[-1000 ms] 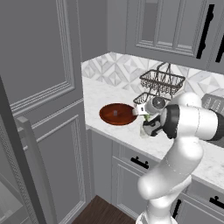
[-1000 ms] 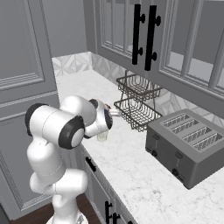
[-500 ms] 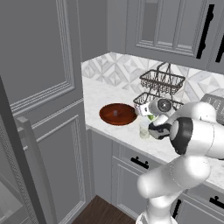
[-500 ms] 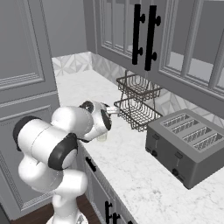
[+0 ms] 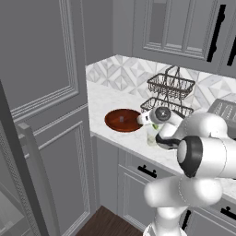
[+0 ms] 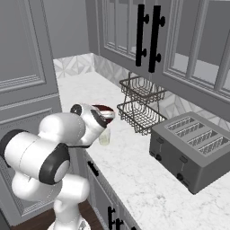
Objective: Grab a lemon wedge from the fridge and one ice cube from the ice bowl, and put them in the glass of lemonade.
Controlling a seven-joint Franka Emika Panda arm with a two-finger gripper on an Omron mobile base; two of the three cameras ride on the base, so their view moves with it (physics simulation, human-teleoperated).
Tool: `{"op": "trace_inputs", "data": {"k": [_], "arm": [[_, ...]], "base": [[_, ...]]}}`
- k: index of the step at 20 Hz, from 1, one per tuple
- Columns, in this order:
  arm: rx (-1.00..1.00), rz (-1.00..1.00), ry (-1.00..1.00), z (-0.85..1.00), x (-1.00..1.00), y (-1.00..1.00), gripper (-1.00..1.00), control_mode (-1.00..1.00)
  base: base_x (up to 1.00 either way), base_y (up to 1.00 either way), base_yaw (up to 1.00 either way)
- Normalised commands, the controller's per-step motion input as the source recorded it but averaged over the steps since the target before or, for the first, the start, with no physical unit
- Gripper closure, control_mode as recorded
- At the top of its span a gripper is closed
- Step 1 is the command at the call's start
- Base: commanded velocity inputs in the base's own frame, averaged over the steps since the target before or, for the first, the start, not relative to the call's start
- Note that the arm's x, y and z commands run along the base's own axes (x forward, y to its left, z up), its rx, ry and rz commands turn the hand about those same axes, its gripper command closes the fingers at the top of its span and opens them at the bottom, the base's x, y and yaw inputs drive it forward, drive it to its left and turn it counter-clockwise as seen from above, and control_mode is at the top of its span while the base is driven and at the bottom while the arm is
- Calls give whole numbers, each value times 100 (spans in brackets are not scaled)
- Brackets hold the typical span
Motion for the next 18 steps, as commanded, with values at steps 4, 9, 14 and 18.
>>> {"op": "trace_inputs", "data": {"k": [4,9,14,18], "arm": [[-4,-4,0,-47,-1,0,100,-100],[-4,-3,0,-46,-6,0,100,-100],[-6,-4,-4,-16,0,1,-100,-100],[-8,-5,-16,2,0,11,-100,-100]], "base": [[0,0,0],[0,0,0],[0,0,0],[0,0,0]]}}
